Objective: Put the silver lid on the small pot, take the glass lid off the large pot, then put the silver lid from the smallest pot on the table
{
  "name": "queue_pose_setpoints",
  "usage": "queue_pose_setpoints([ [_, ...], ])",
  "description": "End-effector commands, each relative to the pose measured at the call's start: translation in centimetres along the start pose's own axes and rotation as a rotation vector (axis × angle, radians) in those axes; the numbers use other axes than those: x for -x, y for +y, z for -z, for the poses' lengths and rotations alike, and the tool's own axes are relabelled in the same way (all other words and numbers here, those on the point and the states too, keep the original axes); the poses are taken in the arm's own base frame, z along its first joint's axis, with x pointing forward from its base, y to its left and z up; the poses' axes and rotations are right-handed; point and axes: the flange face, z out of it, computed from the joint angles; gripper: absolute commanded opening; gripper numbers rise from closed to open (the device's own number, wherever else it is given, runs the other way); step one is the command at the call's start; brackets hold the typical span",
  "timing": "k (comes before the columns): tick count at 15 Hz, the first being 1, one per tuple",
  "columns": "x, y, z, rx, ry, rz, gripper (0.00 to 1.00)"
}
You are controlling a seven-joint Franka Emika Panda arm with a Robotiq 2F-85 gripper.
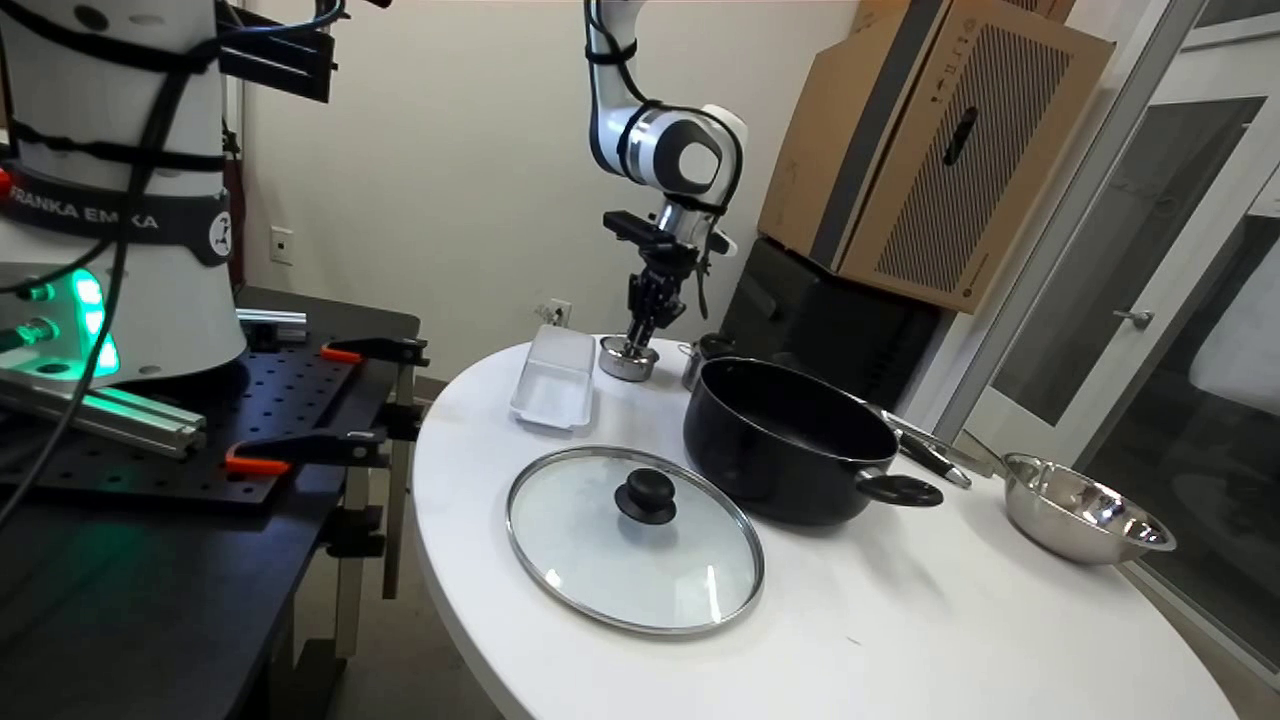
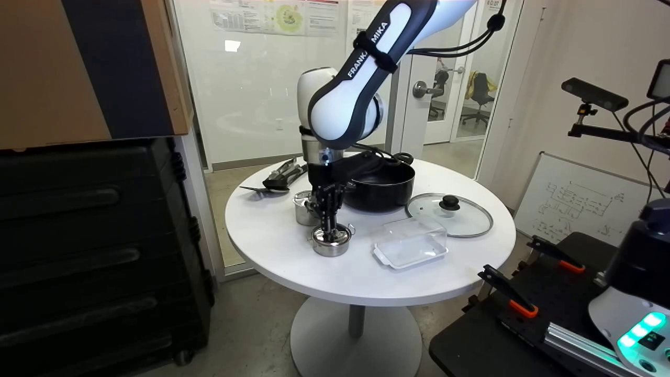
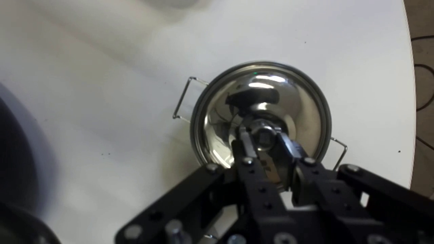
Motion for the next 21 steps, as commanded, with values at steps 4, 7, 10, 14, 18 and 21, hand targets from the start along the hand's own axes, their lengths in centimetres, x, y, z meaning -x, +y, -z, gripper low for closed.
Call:
queue_pose_setpoints([
  [4, -0.4, 0.0, 0.1, 0.017, -0.016, 0.002, 0.05],
  [7, -0.3, 0.1, 0.9, 0.007, -0.010, -0.001, 0.05],
  [10, 0.3, 0.8, 3.1, -0.005, 0.020, 0.001, 0.05],
  [14, 1.2, 2.7, 5.9, -0.001, 0.062, -0.016, 0.05],
  [18, 3.2, 5.5, 5.9, 0.012, 0.039, -0.054, 0.05],
  [21, 5.5, 7.6, 4.4, 0.018, -0.014, -0.096, 0.05],
])
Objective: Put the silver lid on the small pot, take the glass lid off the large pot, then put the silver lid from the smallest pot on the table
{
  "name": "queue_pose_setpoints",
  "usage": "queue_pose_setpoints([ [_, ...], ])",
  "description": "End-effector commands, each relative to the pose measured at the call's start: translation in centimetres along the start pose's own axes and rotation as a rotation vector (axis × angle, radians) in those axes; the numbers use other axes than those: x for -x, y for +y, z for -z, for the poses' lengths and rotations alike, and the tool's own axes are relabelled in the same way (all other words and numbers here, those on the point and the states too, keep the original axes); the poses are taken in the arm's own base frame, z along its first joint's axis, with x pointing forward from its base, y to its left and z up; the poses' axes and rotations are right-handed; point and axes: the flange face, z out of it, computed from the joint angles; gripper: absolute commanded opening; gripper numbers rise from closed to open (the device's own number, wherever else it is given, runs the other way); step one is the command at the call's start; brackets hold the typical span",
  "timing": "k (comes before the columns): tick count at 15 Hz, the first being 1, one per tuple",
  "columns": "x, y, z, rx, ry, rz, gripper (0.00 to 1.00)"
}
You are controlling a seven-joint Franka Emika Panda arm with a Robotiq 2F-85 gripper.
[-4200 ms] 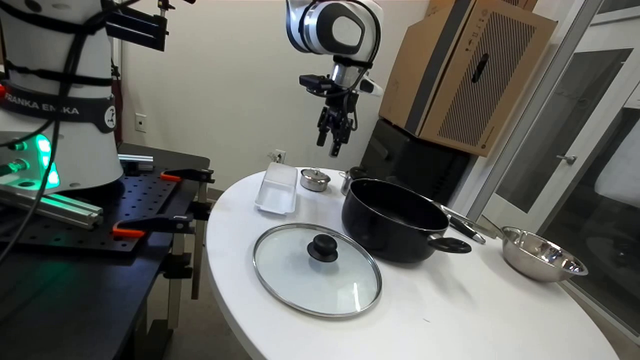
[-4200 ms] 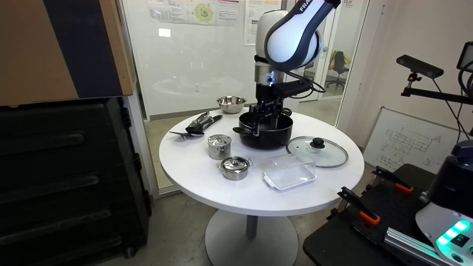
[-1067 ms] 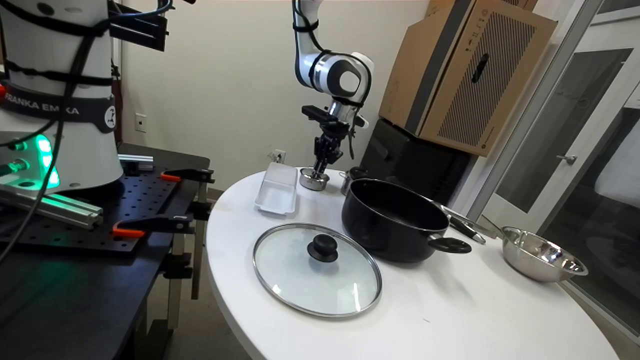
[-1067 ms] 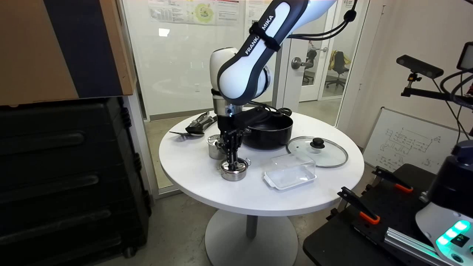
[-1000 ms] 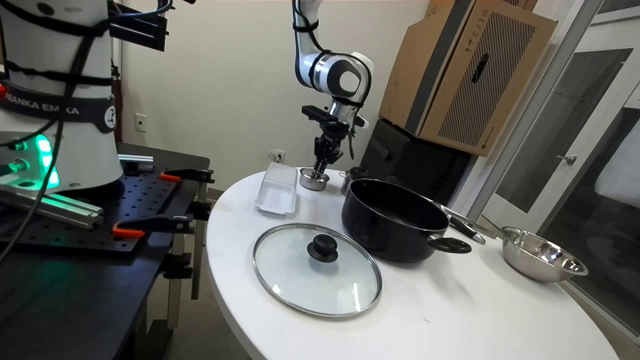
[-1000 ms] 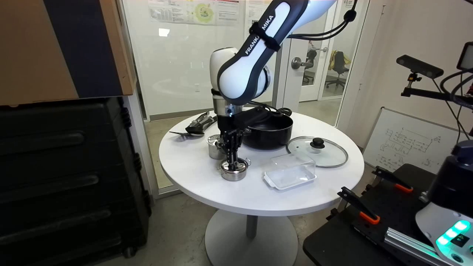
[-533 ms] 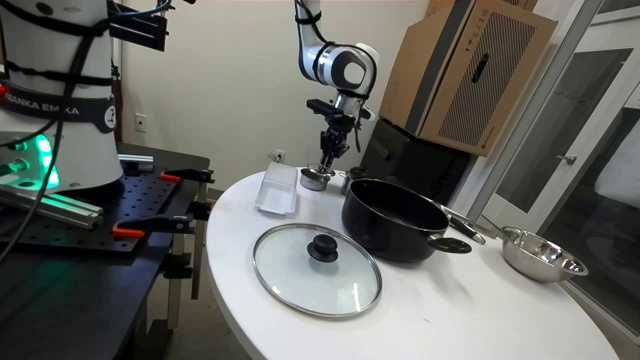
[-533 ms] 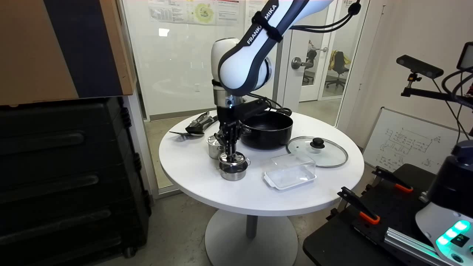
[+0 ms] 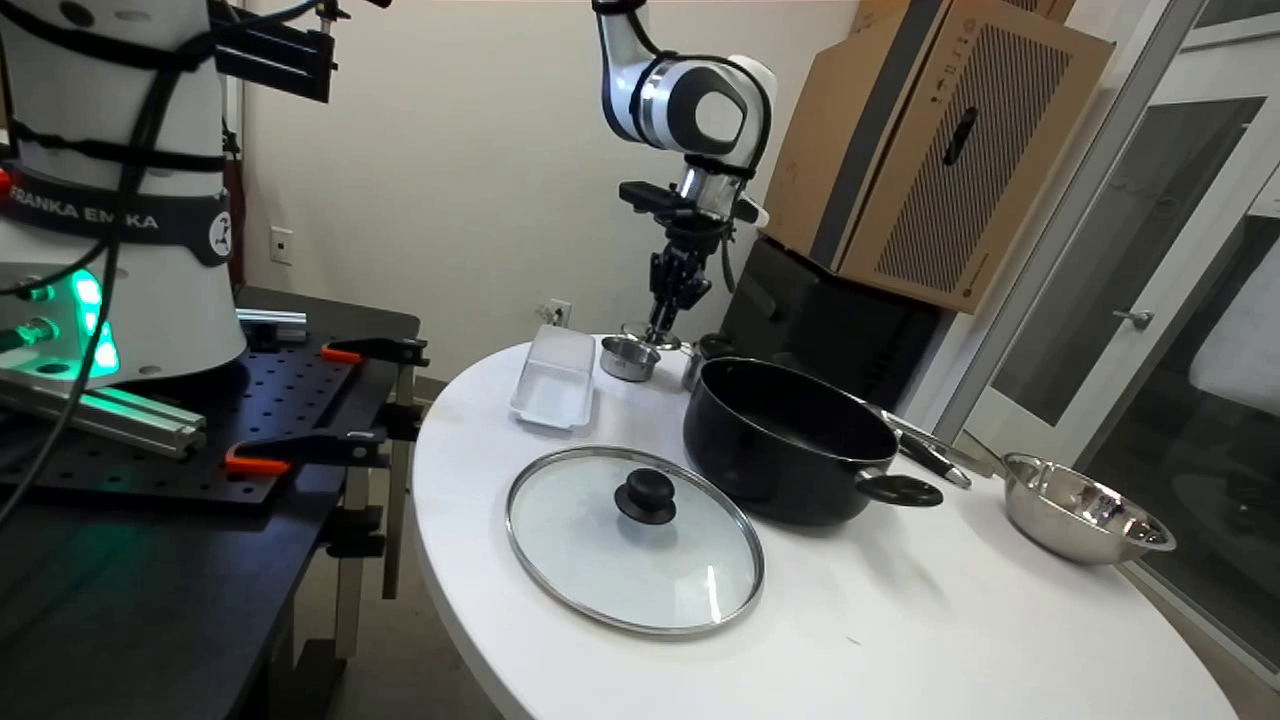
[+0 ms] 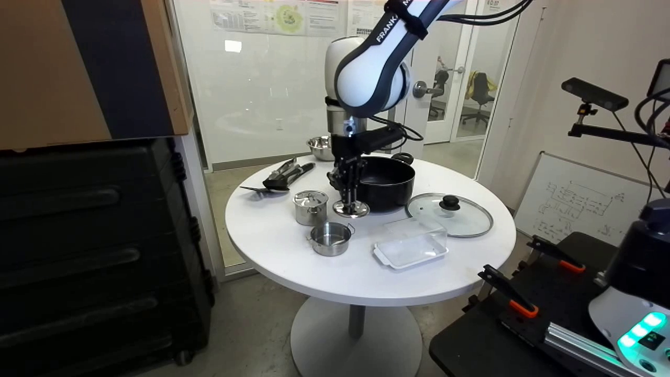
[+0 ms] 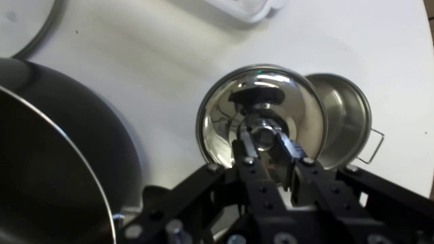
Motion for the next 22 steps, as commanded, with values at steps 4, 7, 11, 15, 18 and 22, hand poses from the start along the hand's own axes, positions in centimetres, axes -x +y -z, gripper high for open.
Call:
queue_pose_setpoints([
  [4, 4.5, 5.2, -2.4, 0.021, -0.063, -0.109, 0.05],
  [7, 4.8, 7.6, -2.6, 0.030, -0.047, -0.167, 0.05],
  [11, 5.1, 8.1, -3.8, 0.040, -0.053, -0.184, 0.05],
  [15, 5.5, 6.8, -5.8, 0.065, -0.050, -0.174, 0.05],
  [18, 5.4, 6.2, -7.0, 0.099, -0.021, -0.181, 0.05],
  [22, 5.2, 6.2, -8.3, 0.134, 0.014, -0.205, 0.05],
])
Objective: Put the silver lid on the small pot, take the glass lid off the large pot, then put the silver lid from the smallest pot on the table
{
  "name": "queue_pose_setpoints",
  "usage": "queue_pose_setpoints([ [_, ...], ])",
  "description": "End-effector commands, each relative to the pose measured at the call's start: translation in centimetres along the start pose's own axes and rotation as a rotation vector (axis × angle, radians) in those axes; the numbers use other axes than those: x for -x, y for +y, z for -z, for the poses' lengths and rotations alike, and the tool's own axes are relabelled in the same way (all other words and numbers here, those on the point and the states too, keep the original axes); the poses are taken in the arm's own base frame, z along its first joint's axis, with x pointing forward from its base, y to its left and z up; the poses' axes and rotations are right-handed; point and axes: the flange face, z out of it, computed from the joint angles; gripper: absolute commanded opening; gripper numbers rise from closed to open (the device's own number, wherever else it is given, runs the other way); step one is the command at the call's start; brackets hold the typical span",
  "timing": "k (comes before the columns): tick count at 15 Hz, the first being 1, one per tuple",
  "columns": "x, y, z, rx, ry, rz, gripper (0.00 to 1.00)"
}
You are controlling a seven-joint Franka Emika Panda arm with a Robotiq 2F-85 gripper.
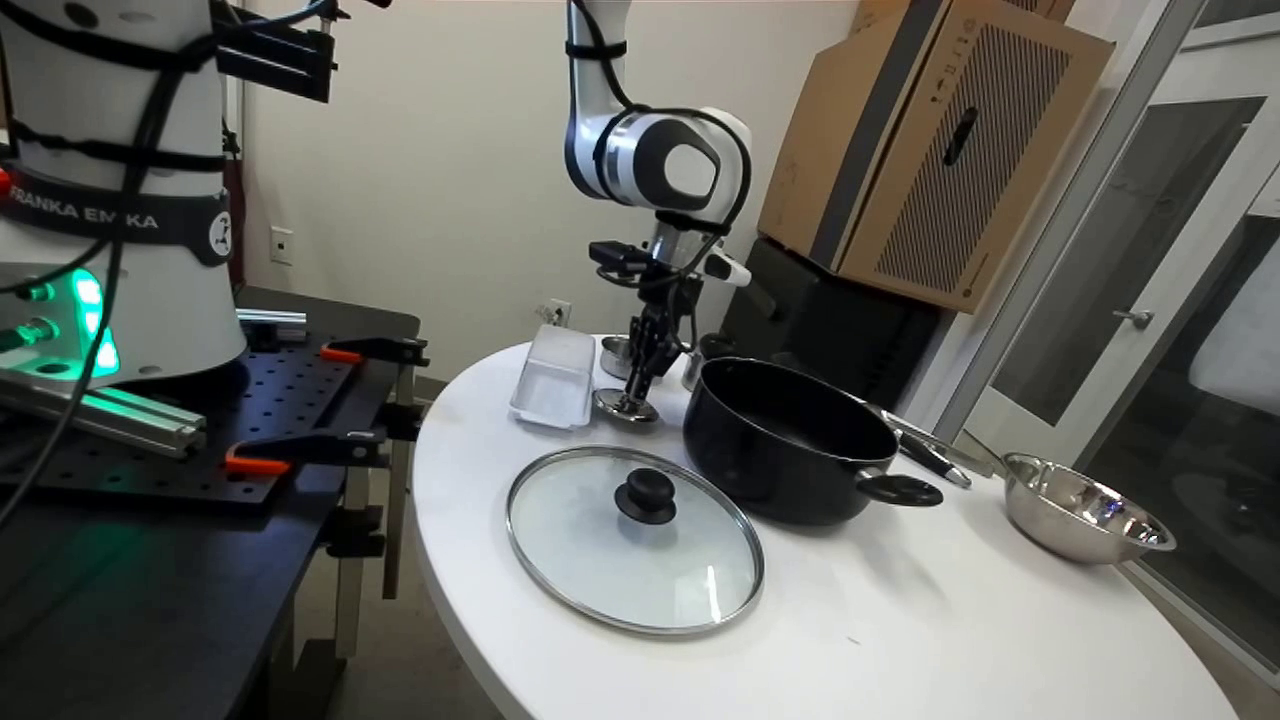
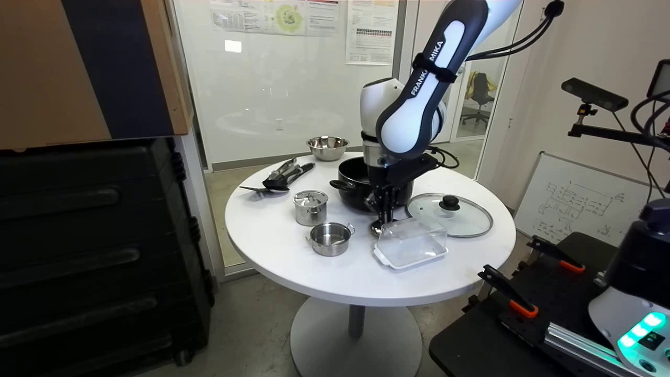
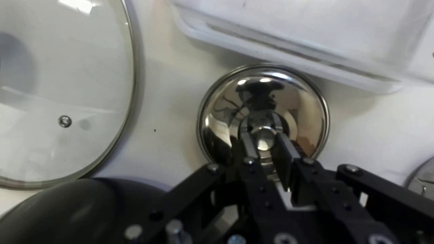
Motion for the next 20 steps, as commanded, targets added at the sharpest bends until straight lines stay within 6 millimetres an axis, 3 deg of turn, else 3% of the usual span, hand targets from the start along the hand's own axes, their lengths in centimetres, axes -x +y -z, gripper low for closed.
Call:
queue_pose_setpoints([
  [1, -0.1, -0.1, -0.9, 0.031, 0.043, -0.029, 0.05],
  [5, -0.2, -0.1, -1.6, 0.040, 0.057, -0.050, 0.05],
  [6, -0.2, -0.1, -1.6, 0.041, 0.059, -0.054, 0.32],
  [7, -0.2, -0.1, -1.6, 0.042, 0.061, -0.058, 0.45],
  [12, -0.3, -0.1, -0.8, 0.039, 0.075, -0.073, 0.81],
  [15, 0.2, -0.2, 1.4, 0.013, 0.084, -0.064, 0.99],
  [20, 0.9, -0.6, 5.7, -0.031, 0.143, -0.052, 1.00],
])
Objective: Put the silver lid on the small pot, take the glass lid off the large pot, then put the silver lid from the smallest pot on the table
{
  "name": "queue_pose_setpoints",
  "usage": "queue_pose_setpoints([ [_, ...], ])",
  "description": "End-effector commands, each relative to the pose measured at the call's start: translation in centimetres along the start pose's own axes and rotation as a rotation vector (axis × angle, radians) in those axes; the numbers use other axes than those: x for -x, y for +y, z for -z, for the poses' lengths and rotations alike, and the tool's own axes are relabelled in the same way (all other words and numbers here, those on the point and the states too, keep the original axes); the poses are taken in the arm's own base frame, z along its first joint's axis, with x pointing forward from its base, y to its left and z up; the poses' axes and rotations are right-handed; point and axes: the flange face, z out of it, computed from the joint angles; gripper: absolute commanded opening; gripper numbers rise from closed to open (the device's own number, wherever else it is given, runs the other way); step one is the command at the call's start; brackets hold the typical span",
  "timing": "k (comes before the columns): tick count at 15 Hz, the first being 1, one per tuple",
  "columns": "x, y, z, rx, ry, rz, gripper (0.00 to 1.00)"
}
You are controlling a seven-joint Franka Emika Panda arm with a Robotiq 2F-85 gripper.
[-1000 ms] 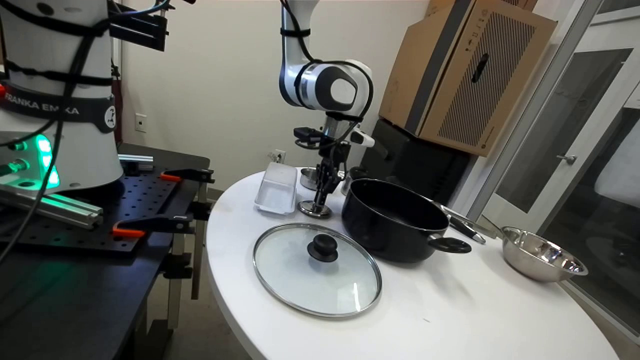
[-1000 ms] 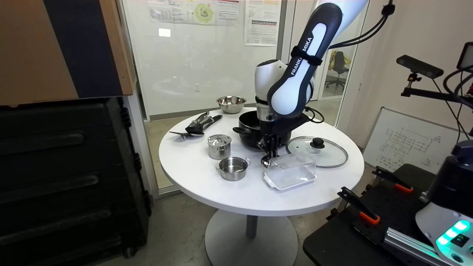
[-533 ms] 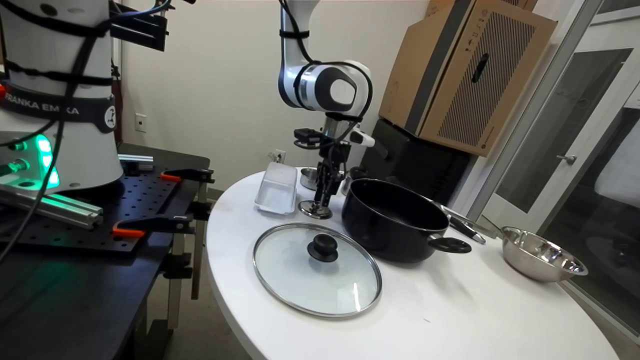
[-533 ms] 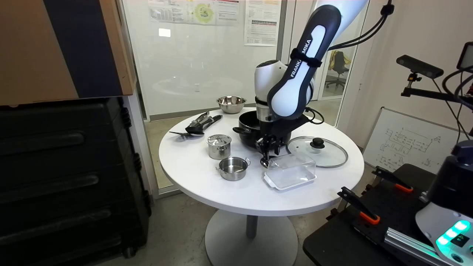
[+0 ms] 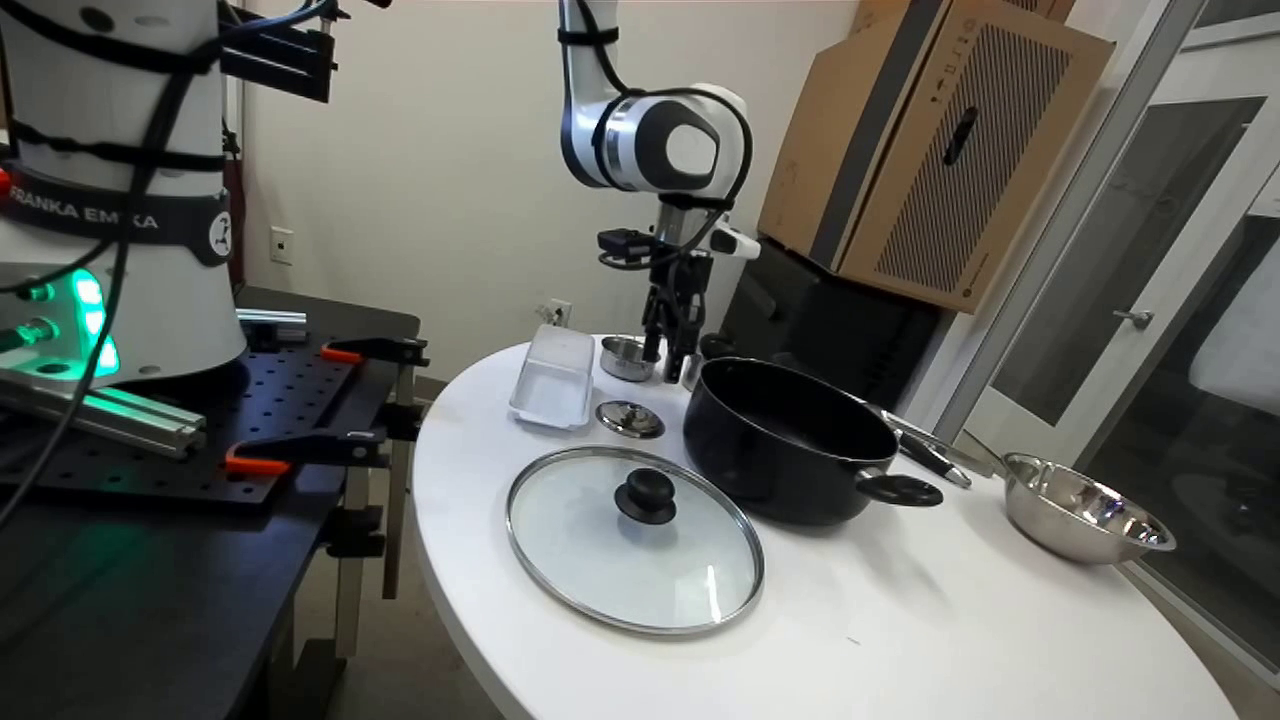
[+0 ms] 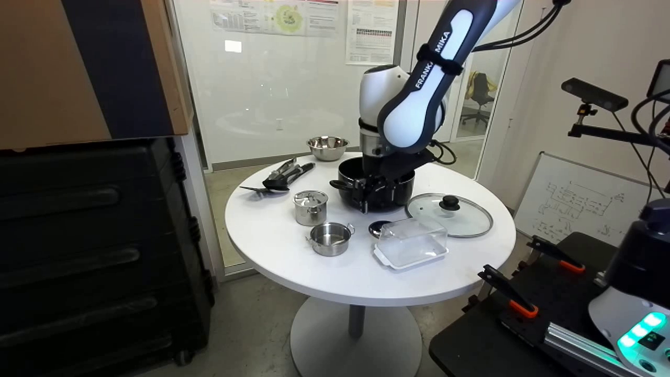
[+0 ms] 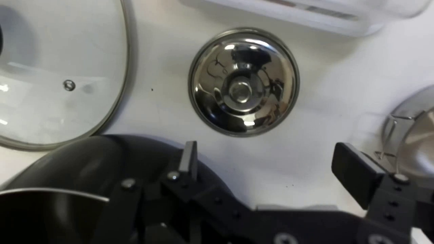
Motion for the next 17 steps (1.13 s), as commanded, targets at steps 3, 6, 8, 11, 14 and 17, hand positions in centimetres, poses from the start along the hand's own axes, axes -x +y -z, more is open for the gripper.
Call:
queue_pose_setpoints([
  [3, 1.7, -0.2, 4.7, -0.058, 0.041, 0.015, 1.00],
  [6, 1.9, -0.3, 6.3, -0.070, 0.083, 0.008, 1.00],
  [8, 1.8, -0.3, 7.7, -0.075, 0.143, 0.005, 1.00],
  [11, 1.6, -1.1, 10.0, -0.109, 0.234, 0.019, 1.00],
  [14, 0.7, -1.1, 9.4, -0.103, 0.208, 0.020, 1.00],
  [17, 1.0, -1.2, 9.6, -0.105, 0.212, 0.022, 1.00],
])
